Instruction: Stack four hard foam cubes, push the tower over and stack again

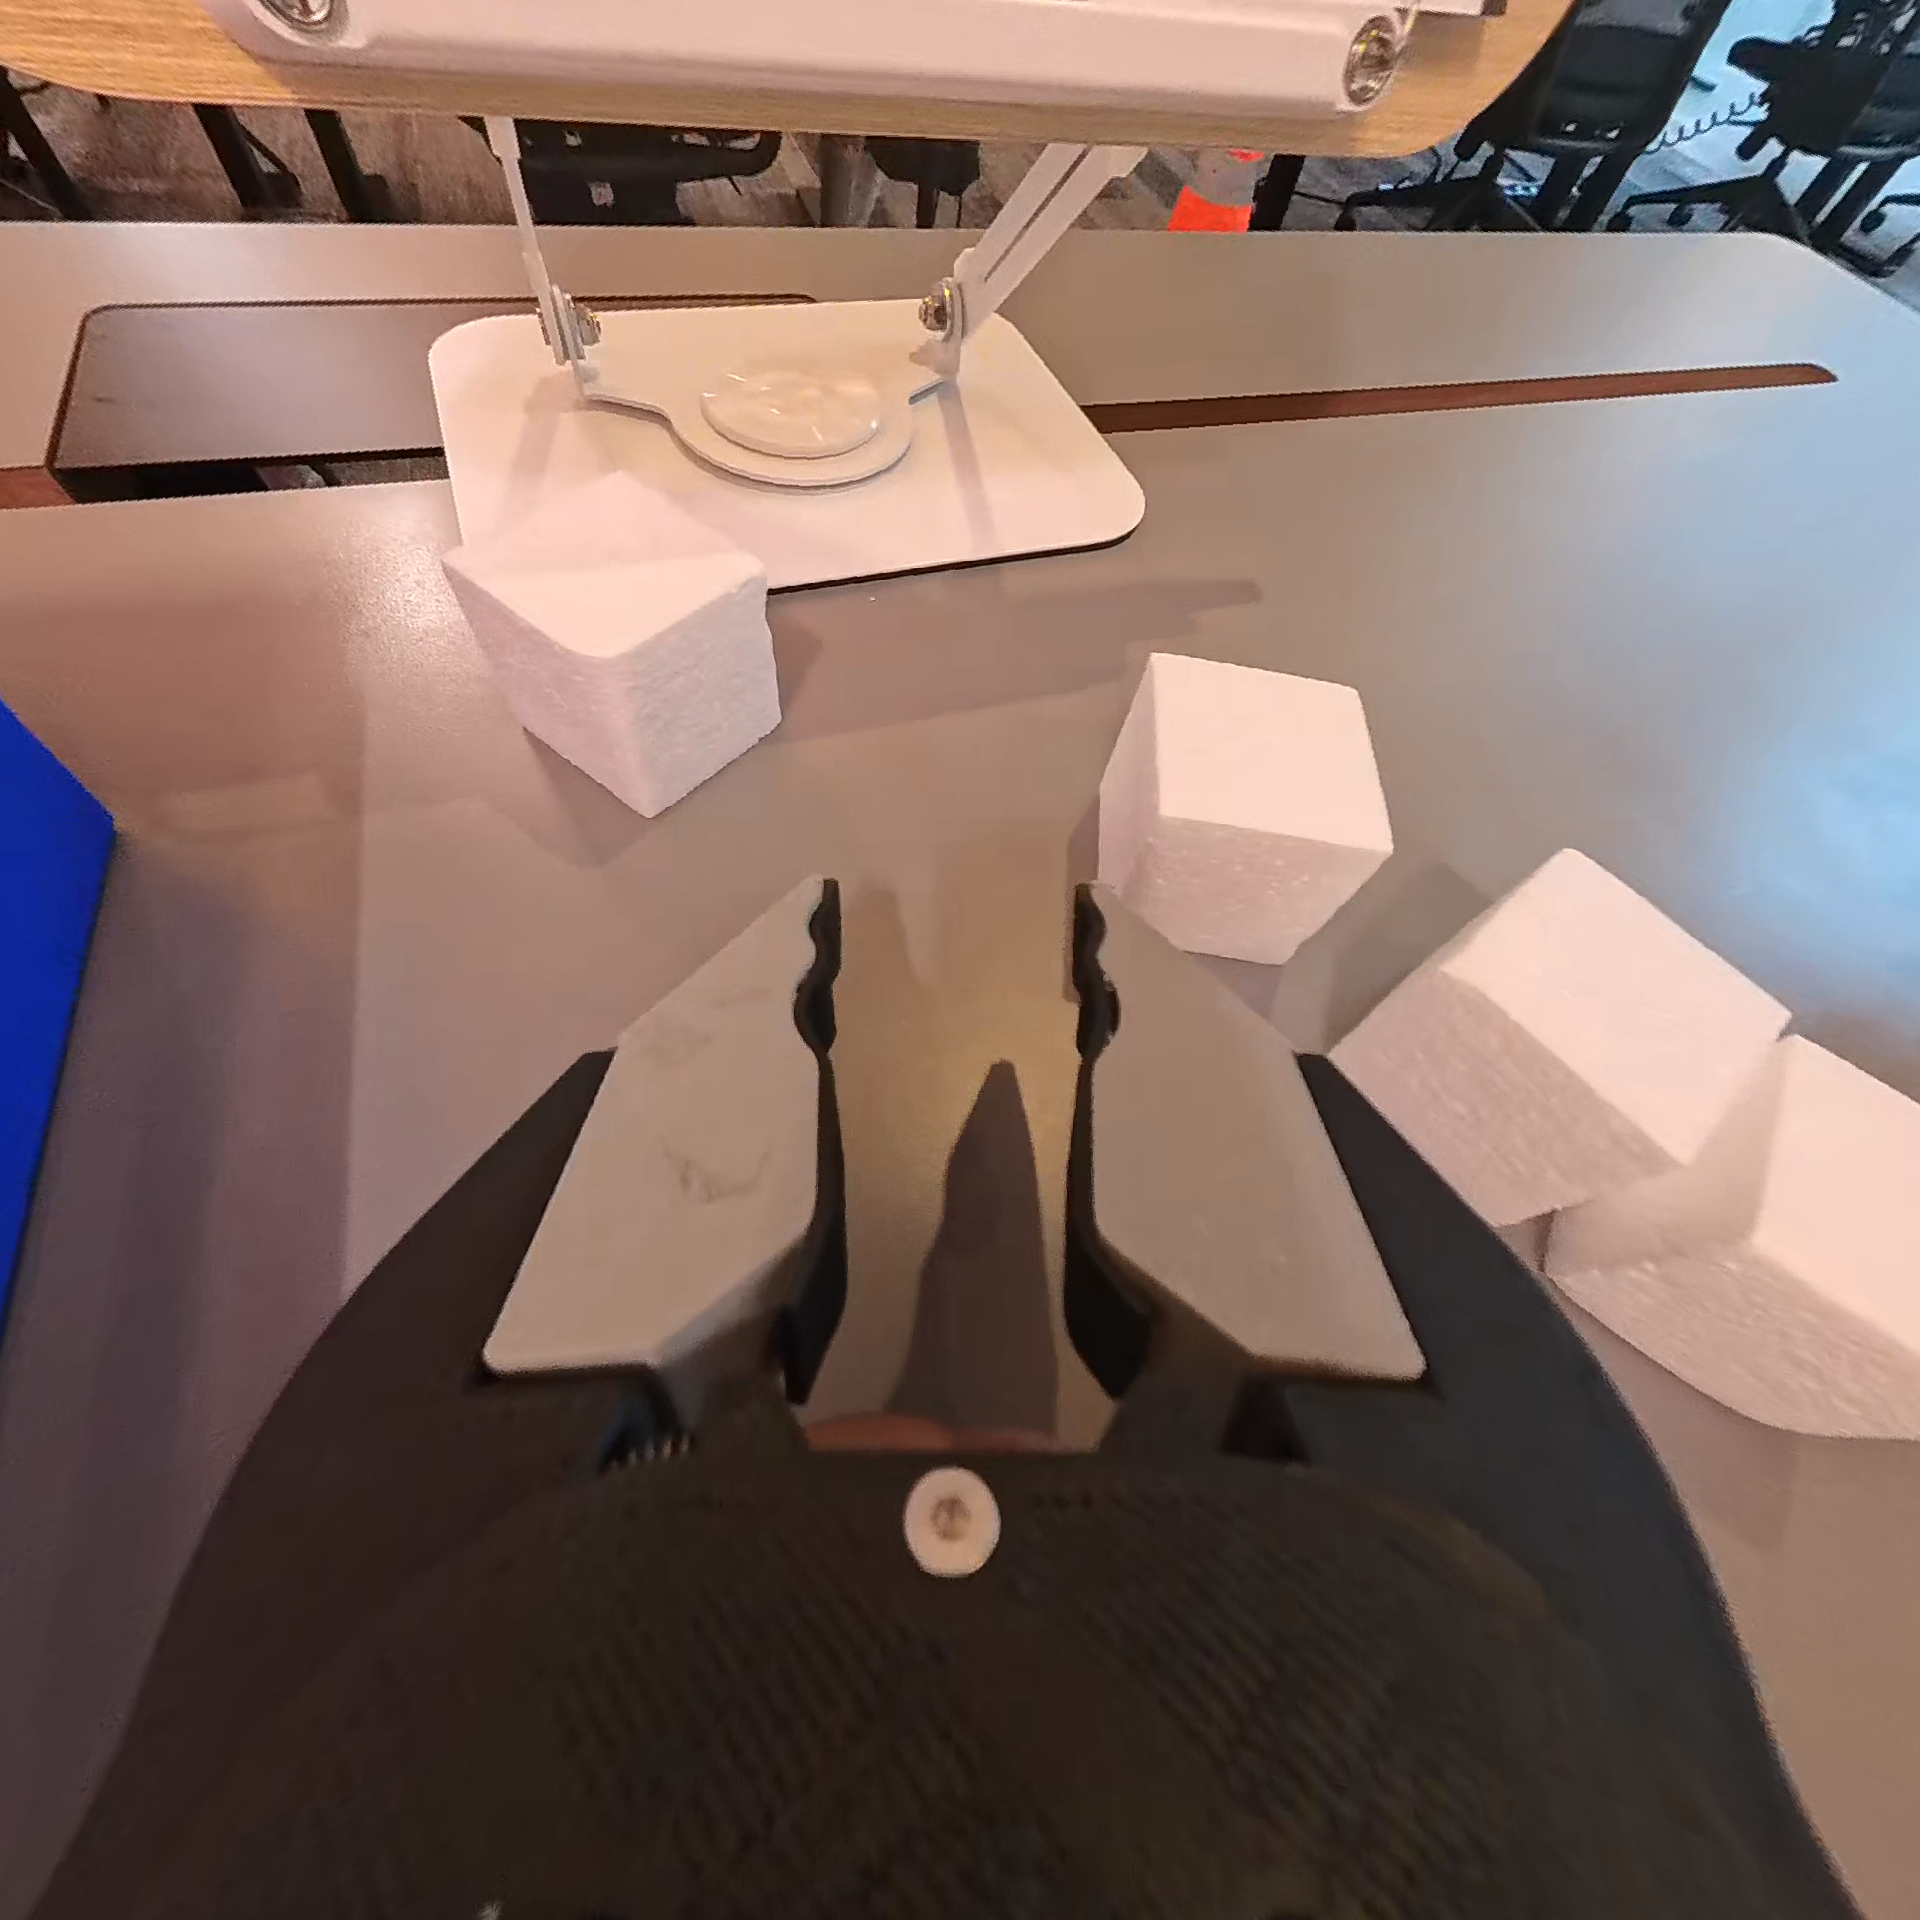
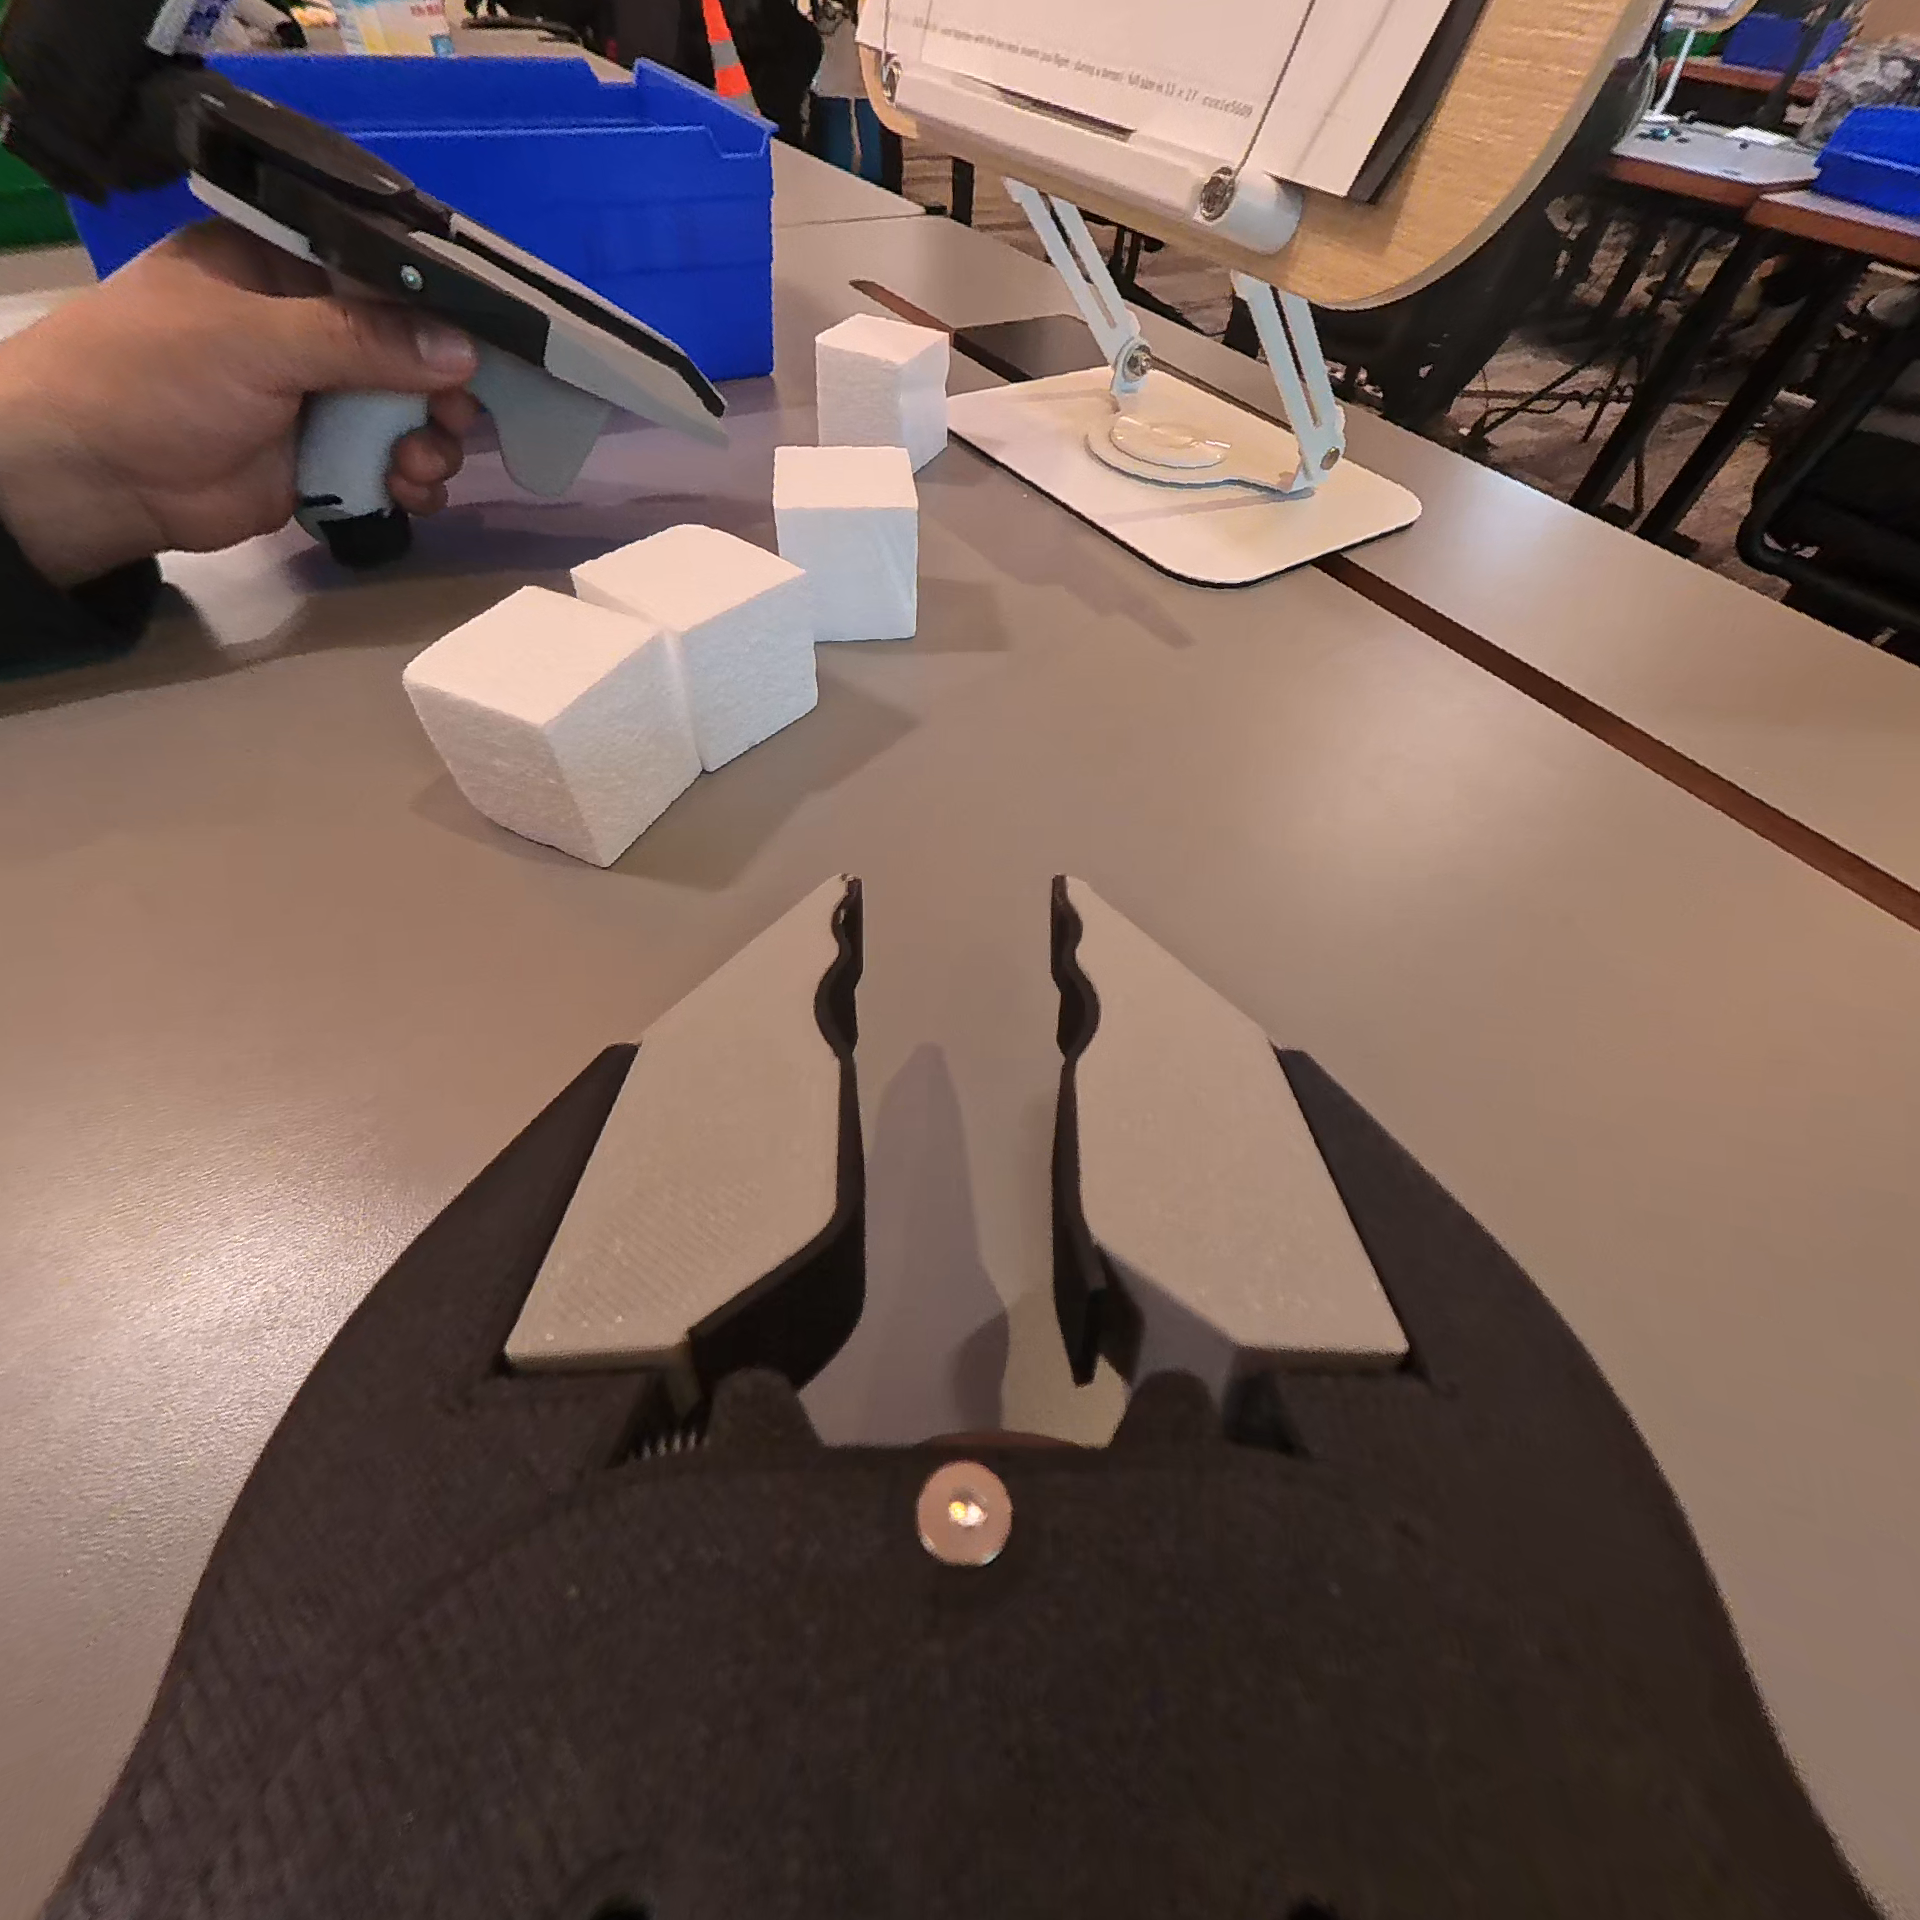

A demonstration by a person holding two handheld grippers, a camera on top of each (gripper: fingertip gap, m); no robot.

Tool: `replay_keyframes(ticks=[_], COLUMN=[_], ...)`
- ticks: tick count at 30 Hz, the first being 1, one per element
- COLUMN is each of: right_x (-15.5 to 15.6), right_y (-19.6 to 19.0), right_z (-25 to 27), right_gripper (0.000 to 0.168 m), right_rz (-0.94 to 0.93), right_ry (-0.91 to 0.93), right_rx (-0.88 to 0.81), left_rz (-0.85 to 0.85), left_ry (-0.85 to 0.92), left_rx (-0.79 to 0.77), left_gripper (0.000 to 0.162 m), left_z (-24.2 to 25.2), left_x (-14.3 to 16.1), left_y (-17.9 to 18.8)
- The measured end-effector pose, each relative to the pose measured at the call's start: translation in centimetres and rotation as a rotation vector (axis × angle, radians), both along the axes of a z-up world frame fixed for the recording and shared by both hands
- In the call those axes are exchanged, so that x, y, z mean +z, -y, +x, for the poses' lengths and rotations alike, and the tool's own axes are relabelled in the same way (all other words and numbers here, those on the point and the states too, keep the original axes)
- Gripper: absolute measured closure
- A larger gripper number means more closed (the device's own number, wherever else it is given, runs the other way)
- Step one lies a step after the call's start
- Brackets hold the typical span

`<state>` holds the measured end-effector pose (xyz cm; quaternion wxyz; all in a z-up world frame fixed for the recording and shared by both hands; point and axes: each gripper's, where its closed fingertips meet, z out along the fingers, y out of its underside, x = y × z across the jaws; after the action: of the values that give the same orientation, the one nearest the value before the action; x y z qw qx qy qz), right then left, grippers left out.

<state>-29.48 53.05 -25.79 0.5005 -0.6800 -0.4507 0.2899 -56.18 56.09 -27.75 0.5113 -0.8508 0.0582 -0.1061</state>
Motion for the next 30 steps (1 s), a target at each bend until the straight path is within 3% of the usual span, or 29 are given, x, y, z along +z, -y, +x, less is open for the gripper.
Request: replay_keyframes(ticks=[30], right_x=[0.00], right_y=[0.20], right_z=[0.21], right_gripper=[0.135], right_rz=[-0.002], right_ry=[-0.002], right_rx=[0.000], left_rz=[-0.016], left_ry=[0.043], left_rx=[-0.039], left_gripper=[0.118], left_z=[0.81], left_x=[-0.10], left_y=[0.42])
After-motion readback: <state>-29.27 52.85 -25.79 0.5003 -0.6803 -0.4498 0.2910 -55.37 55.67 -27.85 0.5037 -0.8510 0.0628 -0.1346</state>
